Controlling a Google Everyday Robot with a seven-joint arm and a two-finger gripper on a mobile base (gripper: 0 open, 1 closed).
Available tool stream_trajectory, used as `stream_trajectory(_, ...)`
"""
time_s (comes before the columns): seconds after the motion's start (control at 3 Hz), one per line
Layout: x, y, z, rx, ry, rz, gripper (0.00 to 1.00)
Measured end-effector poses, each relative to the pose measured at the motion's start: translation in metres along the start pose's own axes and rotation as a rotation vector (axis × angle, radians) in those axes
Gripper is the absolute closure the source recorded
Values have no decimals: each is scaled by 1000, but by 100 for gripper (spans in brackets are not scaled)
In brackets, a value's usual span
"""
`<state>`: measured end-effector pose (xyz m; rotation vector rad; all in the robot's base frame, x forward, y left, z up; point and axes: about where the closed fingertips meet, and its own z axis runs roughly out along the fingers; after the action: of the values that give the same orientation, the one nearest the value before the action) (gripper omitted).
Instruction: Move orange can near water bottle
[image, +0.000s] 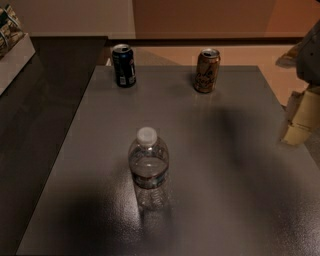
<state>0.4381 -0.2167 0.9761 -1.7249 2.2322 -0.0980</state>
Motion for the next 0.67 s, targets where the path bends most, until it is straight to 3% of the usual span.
stream_trajectory(0.33,0,0,0,2,-1,-1,0)
stream_trajectory(0.67,-6,-10,5,-10,-48,7,0)
